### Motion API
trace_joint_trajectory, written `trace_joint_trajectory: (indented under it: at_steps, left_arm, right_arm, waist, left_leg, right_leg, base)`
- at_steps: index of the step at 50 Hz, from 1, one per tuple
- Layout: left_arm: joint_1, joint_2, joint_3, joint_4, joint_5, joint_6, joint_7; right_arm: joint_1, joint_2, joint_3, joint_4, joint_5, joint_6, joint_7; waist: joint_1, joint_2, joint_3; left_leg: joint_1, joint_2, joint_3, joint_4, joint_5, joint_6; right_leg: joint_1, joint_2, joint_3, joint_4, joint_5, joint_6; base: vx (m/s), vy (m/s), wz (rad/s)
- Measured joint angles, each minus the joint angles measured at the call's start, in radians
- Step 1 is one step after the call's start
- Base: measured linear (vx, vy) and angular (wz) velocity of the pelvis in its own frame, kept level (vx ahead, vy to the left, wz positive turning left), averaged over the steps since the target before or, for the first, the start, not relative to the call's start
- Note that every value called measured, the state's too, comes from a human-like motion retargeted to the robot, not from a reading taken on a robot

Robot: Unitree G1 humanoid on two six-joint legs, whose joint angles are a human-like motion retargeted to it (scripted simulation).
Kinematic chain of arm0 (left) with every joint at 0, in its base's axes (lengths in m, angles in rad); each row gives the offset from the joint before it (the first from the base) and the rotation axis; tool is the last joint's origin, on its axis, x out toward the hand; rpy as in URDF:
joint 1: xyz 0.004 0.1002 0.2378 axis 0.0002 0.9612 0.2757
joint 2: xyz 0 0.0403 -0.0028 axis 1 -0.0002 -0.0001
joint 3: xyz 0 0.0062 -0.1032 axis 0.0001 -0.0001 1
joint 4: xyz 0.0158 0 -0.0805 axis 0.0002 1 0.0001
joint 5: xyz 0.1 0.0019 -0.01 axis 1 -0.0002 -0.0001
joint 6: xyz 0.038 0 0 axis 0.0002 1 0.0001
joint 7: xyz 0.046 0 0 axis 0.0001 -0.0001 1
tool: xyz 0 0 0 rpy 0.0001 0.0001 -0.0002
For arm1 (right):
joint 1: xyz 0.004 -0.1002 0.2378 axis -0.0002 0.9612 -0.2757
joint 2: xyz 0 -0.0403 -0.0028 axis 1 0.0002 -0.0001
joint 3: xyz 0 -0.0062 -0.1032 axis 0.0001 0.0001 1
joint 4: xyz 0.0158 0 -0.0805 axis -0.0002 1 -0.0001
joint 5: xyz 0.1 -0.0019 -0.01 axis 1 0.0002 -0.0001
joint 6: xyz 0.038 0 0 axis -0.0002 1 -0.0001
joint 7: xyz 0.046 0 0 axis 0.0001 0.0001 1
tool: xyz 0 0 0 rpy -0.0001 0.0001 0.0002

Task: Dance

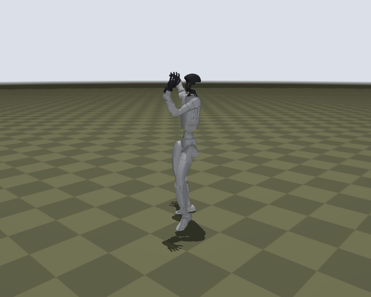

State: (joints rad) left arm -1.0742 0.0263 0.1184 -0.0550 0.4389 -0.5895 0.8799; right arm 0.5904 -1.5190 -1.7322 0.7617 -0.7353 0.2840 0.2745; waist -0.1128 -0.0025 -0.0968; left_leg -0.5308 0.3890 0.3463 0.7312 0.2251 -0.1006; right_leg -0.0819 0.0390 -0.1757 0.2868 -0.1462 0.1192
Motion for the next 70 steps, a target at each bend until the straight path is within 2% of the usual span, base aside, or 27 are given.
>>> trace_joint_trajectory:
  at_steps: [5, 10, 15, 20, 24, 27, 30, 33, 35, 37, 38, 40, 43, 45, 47, 49, 50, 51, 53, 55, 58, 60, 63, 65, 67, 70]
  left_arm:
    - [0.145, -0.140, -0.178, -0.106, 0.154, -0.037, 0.176]
    - [0.275, -0.200, -0.321, -0.143, 0.217, -0.055, 0.238]
    - [0.332, -0.148, -0.382, -0.167, 0.241, -0.074, 0.251]
    - [0.334, -0.101, -0.401, -0.194, 0.294, -0.067, 0.250]
    - [0.324, 0.086, -0.409, -0.221, 0.280, -0.017, 0.227]
    - [0.344, 0.323, -0.406, -0.227, 0.196, -0.017, 0.187]
    - [0.424, 0.555, -0.403, -0.217, 0.055, -0.036, 0.123]
    - [0.570, 0.689, -0.331, -0.148, -0.081, -0.061, 0.064]
    - [0.692, 0.713, -0.244, -0.072, -0.157, -0.093, 0.018]
    - [0.803, 0.654, -0.157, 0.027, -0.272, -0.102, -0.017]
    - [0.848, 0.592, -0.118, 0.078, -0.324, -0.098, -0.033]
    - [0.911, 0.437, -0.018, 0.209, -0.423, -0.122, -0.114]
    - [0.925, 0.262, 0.191, 0.422, -0.614, -0.174, -0.307]
    - [0.913, 0.166, 0.346, 0.556, -0.720, -0.201, -0.426]
    - [0.906, 0.110, 0.482, 0.676, -0.816, -0.215, -0.502]
    - [0.919, 0.100, 0.597, 0.800, -0.918, -0.223, -0.584]
    - [0.935, 0.109, 0.645, 0.866, -0.964, -0.228, -0.633]
    - [0.958, 0.126, 0.682, 0.927, -0.999, -0.205, -0.662]
    - [1.004, 0.161, 0.754, 1.050, -1.051, -0.148, -0.739]
    - [1.051, 0.197, 0.830, 1.159, -1.071, -0.071, -0.823]
    - [1.128, 0.270, 0.943, 1.301, -1.121, 0.084, -0.992]
    - [1.184, 0.324, 1.043, 1.386, -1.099, 0.204, -1.101]
    - [1.283, 0.414, 1.193, 1.490, -1.025, 0.413, -1.266]
    - [1.341, 0.473, 1.261, 1.540, -0.979, 0.559, -1.364]
    - [1.381, 0.530, 1.305, 1.557, -0.918, 0.655, -1.414]
    - [1.411, 0.635, 1.328, 1.582, -0.808, 0.744, -1.467]
  right_arm:
    - [-0.282, 0.052, 0.260, -0.175, 0.022, -0.069, -0.133]
    - [-0.482, 0.107, 0.459, -0.329, 0.045, -0.121, -0.319]
    - [-0.538, 0.152, 0.529, -0.463, 0.049, -0.215, -0.467]
    - [-0.453, 0.182, 0.482, -0.567, 0.032, -0.312, -0.577]
    - [-0.287, 0.206, 0.398, -0.622, 0.063, -0.403, -0.687]
    - [-0.153, 0.256, 0.340, -0.649, 0.131, -0.493, -0.736]
    - [-0.058, 0.355, 0.322, -0.671, 0.247, -0.550, -0.828]
    - [-0.057, 0.485, 0.378, -0.678, 0.337, -0.604, -1.047]
    - [-0.091, 0.586, 0.429, -0.672, 0.391, -0.665, -1.215]
    - [-0.155, 0.701, 0.485, -0.653, 0.439, -0.716, -1.341]
    - [-0.193, 0.763, 0.508, -0.636, 0.465, -0.734, -1.383]
    - [-0.279, 0.898, 0.549, -0.590, 0.508, -0.782, -1.429]
    - [-0.426, 1.082, 0.583, -0.478, 0.599, -0.903, -1.409]
    - [-0.512, 1.198, 0.581, -0.388, 0.721, -1.010, -1.328]
    - [-0.576, 1.294, 0.555, -0.282, 0.908, -1.101, -1.148]
    - [-0.604, 1.350, 0.510, -0.155, 1.175, -1.135, -0.852]
    - [-0.611, 1.367, 0.482, -0.085, 1.325, -1.124, -0.681]
    - [-0.601, 1.372, 0.441, -0.009, 1.478, -1.068, -0.499]
    - [-0.569, 1.368, 0.356, 0.151, 1.712, -0.915, -0.170]
    - [-0.534, 1.351, 0.250, 0.303, 1.781, -0.738, 0.054]
    - [-0.405, 1.292, 0.110, 0.536, 1.707, -0.443, 0.344]
    - [-0.304, 1.257, 0.038, 0.666, 1.552, -0.321, 0.422]
    - [-0.173, 1.222, 0.010, 0.768, 1.370, -0.179, 0.411]
    - [-0.117, 1.197, 0.008, 0.784, 1.255, -0.097, 0.416]
    - [-0.073, 1.161, 0.001, 0.781, 1.102, -0.048, 0.463]
    - [-0.008, 1.064, 0.005, 0.782, 0.847, 0.031, 0.496]
  waist:
    - [-0.008, -0.001, 0.007]
    - [-0.022, 0.002, 0.012]
    - [-0.041, 0.019, 0.010]
    - [-0.059, 0.024, 0.004]
    - [-0.054, 0.027, -0.004]
    - [-0.035, 0.014, -0.016]
    - [-0.010, -0.007, -0.016]
    - [0.019, -0.038, -0.012]
    - [0.056, -0.053, -0.006]
    - [0.116, -0.071, 0.007]
    - [0.147, -0.082, 0.013]
    - [0.171, -0.094, 0.029]
    - [0.194, -0.084, 0.054]
    - [0.190, -0.070, 0.057]
    - [0.175, -0.050, 0.062]
    - [0.165, -0.035, 0.065]
    - [0.165, -0.029, 0.065]
    - [0.167, -0.021, 0.066]
    - [0.171, -0.005, 0.070]
    - [0.174, 0.011, 0.077]
    - [0.199, 0.033, 0.095]
    - [0.213, 0.046, 0.104]
    - [0.215, 0.063, 0.109]
    - [0.219, 0.071, 0.109]
    - [0.229, 0.069, 0.110]
    - [0.238, 0.057, 0.122]
  left_leg:
    - [-0.062, 0.035, -0.050, 0.074, 0.011, -0.007]
    - [-0.112, 0.056, -0.085, 0.138, 0.023, -0.008]
    - [-0.150, 0.075, -0.102, 0.175, 0.014, -0.006]
    - [-0.145, 0.071, -0.087, 0.165, -0.020, -0.007]
    - [-0.104, 0.040, -0.069, 0.113, -0.054, -0.029]
    - [-0.059, 0.007, -0.041, 0.061, -0.085, -0.054]
    - [-0.009, -0.048, -0.028, -0.002, -0.097, -0.051]
    - [0.038, -0.145, -0.094, -0.065, -0.140, -0.038]
    - [0.081, -0.236, -0.210, -0.119, -0.214, -0.084]
    - [0.121, -0.392, -0.435, -0.147, -0.259, -0.125]
    - [0.142, -0.482, -0.562, -0.154, -0.255, -0.108]
    - [0.186, -0.528, -0.609, -0.180, -0.256, -0.049]
    - [0.248, -0.561, -0.595, -0.228, -0.271, 0.036]
    - [0.282, -0.553, -0.557, -0.277, -0.294, 0.074]
    - [0.321, -0.547, -0.537, -0.335, -0.313, 0.097]
    - [0.345, -0.554, -0.522, -0.380, -0.319, 0.127]
    - [0.352, -0.553, -0.504, -0.400, -0.317, 0.141]
    - [0.356, -0.552, -0.490, -0.417, -0.309, 0.148]
    - [0.364, -0.554, -0.476, -0.449, -0.294, 0.158]
    - [0.380, -0.554, -0.461, -0.487, -0.280, 0.168]
    - [0.397, -0.553, -0.423, -0.536, -0.268, 0.185]
    - [0.399, -0.556, -0.420, -0.552, -0.266, 0.187]
    - [0.370, -0.545, -0.403, -0.552, -0.267, 0.192]
    - [0.345, -0.541, -0.401, -0.545, -0.271, 0.197]
    - [0.330, -0.543, -0.390, -0.545, -0.271, 0.205]
    - [0.327, -0.563, -0.379, -0.554, -0.267, 0.218]
  right_leg:
    - [-0.050, 0.033, 0.025, 0.089, -0.045, -0.019]
    - [-0.089, 0.058, 0.049, 0.172, -0.093, -0.021]
    - [-0.117, 0.074, 0.053, 0.220, -0.119, -0.013]
    - [-0.118, 0.069, 0.048, 0.214, -0.118, -0.007]
    - [-0.099, 0.051, 0.043, 0.162, -0.091, -0.020]
    - [-0.079, 0.035, 0.056, 0.096, -0.055, -0.039]
    - [-0.045, 0.027, 0.073, 0.017, -0.013, -0.063]
    - [-0.020, 0.005, 0.099, -0.039, 0.023, -0.079]
    - [-0.007, -0.009, 0.126, -0.063, 0.043, -0.086]
    - [0.005, -0.035, 0.168, -0.074, 0.059, -0.091]
    - [0.009, -0.050, 0.187, -0.079, 0.066, -0.092]
    - [0.028, -0.080, 0.200, -0.086, 0.074, -0.088]
    - [0.042, -0.105, 0.232, -0.087, 0.078, -0.080]
    - [0.042, -0.108, 0.248, -0.087, 0.079, -0.078]
    - [0.045, -0.109, 0.254, -0.090, 0.079, -0.073]
    - [0.042, -0.116, 0.268, -0.089, 0.079, -0.069]
    - [0.038, -0.119, 0.278, -0.089, 0.080, -0.068]
    - [0.031, -0.120, 0.286, -0.087, 0.087, -0.069]
    - [0.018, -0.123, 0.294, -0.083, 0.102, -0.078]
    - [0.005, -0.127, 0.288, -0.075, 0.115, -0.094]
    - [-0.024, -0.125, 0.287, -0.051, 0.129, -0.120]
    - [-0.044, -0.127, 0.279, -0.026, 0.140, -0.116]
    - [-0.083, -0.139, 0.204, 0.028, 0.145, -0.133]
    - [-0.108, -0.144, 0.141, 0.068, 0.134, -0.166]
    - [-0.123, -0.145, 0.102, 0.091, 0.129, -0.174]
    - [-0.125, -0.113, 0.160, 0.099, 0.148, -0.059]
  base:
    - [-0.01, -0.08, -0.22]
    - [0.00, -0.01, -0.04]
    - [0.01, -0.01, 0.02]
    - [0.06, -0.07, 0.16]
    - [0.01, -0.01, 0.03]
    - [0.01, -0.04, -0.15]
    - [0.03, -0.09, -0.28]
    - [0.03, -0.03, -0.45]
    - [0.06, 0.05, -0.96]
    - [0.11, 0.11, -1.41]
    - [0.15, 0.12, -1.32]
    - [0.17, 0.12, -0.89]
    - [0.16, 0.14, -0.85]
    - [0.17, 0.14, -0.57]
    - [0.14, 0.14, -0.28]
    - [0.13, 0.13, -0.43]
    - [0.09, 0.13, -0.62]
    - [0.08, 0.13, -0.63]
    - [0.10, 0.13, -0.52]
    - [0.05, 0.12, -0.39]
    - [0.02, 0.10, -0.57]
    - [0.03, 0.06, -0.56]
    - [-0.04, -0.01, -0.47]
    - [-0.05, -0.04, -0.51]
    - [-0.06, -0.02, -0.47]
    - [-0.04, 0.01, -0.26]
